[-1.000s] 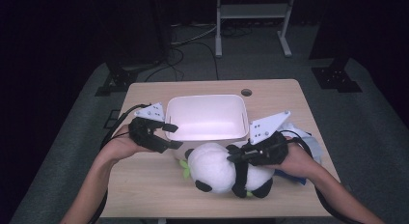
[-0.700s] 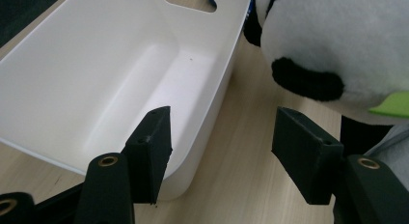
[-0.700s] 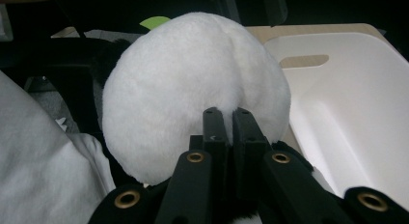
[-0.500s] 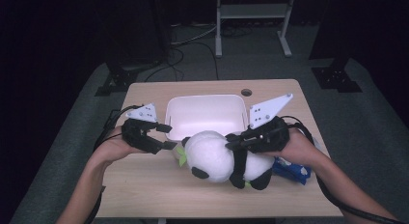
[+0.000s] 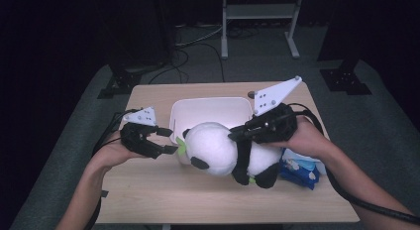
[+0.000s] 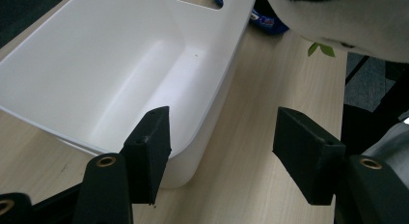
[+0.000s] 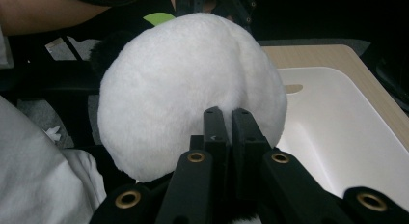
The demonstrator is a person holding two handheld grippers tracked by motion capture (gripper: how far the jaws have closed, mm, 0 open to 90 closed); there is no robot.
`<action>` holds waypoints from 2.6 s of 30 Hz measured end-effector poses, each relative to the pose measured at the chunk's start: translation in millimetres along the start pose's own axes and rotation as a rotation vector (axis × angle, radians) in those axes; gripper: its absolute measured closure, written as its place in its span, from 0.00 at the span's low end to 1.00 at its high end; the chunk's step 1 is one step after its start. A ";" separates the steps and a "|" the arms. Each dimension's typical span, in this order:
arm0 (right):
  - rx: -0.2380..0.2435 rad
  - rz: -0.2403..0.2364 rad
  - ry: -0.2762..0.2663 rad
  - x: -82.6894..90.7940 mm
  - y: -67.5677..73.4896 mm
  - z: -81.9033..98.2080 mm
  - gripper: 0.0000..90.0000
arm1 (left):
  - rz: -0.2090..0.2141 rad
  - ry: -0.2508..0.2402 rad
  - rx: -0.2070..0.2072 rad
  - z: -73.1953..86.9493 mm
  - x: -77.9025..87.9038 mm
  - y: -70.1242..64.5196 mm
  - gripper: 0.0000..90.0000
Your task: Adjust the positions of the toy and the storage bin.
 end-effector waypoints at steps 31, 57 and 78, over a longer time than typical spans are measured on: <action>0.053 0.059 0.052 -31.4 -57.4 -39.9 0.96 | -0.017 -0.006 0.034 16.6 13.1 8.0 0.41; 0.068 0.091 0.203 -108.0 -117.0 11.4 0.96 | -0.021 0.000 0.067 33.3 19.0 10.2 0.40; -0.111 -0.012 0.243 -121.4 -106.6 72.8 0.88 | -0.013 0.013 0.073 36.3 12.1 9.3 0.39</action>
Point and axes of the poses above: each handheld gripper's, and its own axes: x roughly backward along the jaws, z roughly out of its underside, y roughly to its left, the point moved 5 cm from there along -x, roughly forward along the jaws, and after that the axes turned 12 degrees about -y, right-handed, at the moved point
